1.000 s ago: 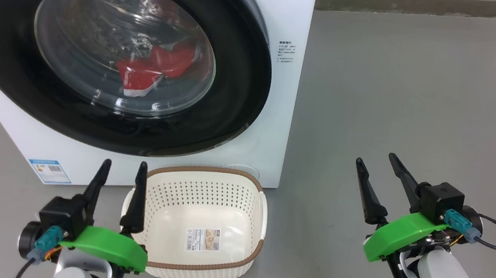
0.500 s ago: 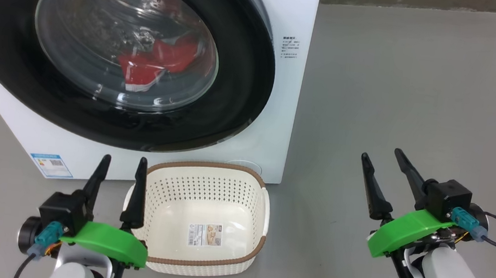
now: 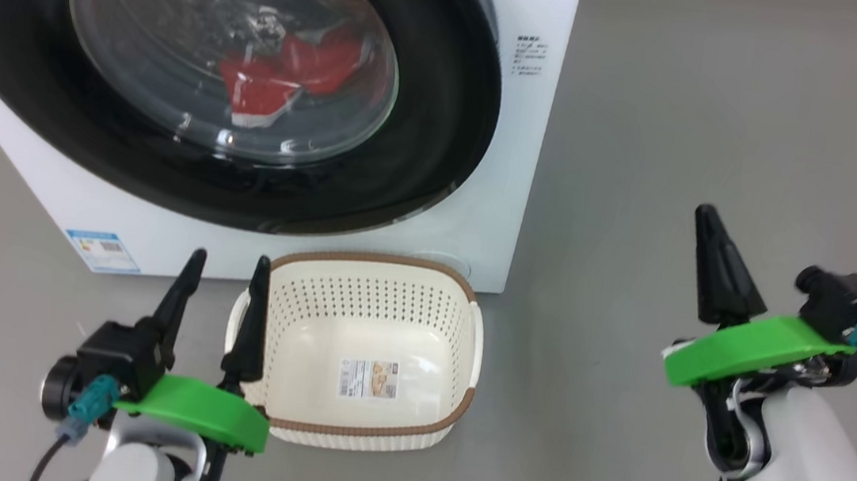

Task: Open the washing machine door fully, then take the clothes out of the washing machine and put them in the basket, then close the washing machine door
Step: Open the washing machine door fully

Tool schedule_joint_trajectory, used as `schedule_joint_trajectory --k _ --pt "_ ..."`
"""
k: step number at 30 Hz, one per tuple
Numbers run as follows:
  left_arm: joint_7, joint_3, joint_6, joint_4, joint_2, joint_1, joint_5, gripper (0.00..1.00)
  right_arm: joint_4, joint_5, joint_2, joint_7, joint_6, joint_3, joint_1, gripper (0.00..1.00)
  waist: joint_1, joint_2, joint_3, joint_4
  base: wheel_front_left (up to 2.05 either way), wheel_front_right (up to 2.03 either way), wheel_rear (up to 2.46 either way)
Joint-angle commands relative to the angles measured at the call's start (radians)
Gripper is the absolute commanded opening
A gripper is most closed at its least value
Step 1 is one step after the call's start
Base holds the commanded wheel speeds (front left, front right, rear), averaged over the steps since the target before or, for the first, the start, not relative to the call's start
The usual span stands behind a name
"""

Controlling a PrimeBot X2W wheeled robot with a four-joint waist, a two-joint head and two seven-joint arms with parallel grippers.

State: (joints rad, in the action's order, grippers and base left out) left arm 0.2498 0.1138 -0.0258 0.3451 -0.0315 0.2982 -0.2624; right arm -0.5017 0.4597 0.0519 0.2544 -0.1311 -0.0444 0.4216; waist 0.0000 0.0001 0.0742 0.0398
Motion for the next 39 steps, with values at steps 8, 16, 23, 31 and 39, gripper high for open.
schedule_joint_trajectory --k 8,16,23,31,39 --pt "0.012 -0.009 0.006 -0.069 -0.019 0.08 -0.019 1.0 -0.011 0.312 -0.002 0.007 0.0 -0.039 0.147 0.0 0.0 -0.0001 0.094 0.043 0.0 0.0 0.0" --pt "0.012 0.007 0.012 -0.138 -0.019 0.109 -0.013 1.0 -0.037 0.549 -0.002 -0.009 0.0 -0.077 0.275 0.0 0.0 -0.0001 0.173 0.081 0.0 0.0 0.0" --pt "0.012 0.026 0.017 -0.173 -0.019 0.118 -0.021 1.0 -0.027 0.73 0.015 -0.139 0.0 -0.069 0.369 0.0 0.0 -0.0001 0.234 0.116 0.0 0.0 0.0" --pt "0.012 0.026 0.011 -0.174 -0.019 0.145 -0.033 1.0 -0.025 0.884 0.052 -0.323 0.0 -0.043 0.456 0.0 0.0 -0.0001 0.302 0.147 0.0 0.0 0.0" --pt "0.012 0.04 0.012 -0.179 -0.019 0.169 -0.038 1.0 -0.045 0.961 0.085 -0.476 0.0 -0.043 0.553 0.0 0.0 -0.0001 0.356 0.164 0.0 0.0 0.0"
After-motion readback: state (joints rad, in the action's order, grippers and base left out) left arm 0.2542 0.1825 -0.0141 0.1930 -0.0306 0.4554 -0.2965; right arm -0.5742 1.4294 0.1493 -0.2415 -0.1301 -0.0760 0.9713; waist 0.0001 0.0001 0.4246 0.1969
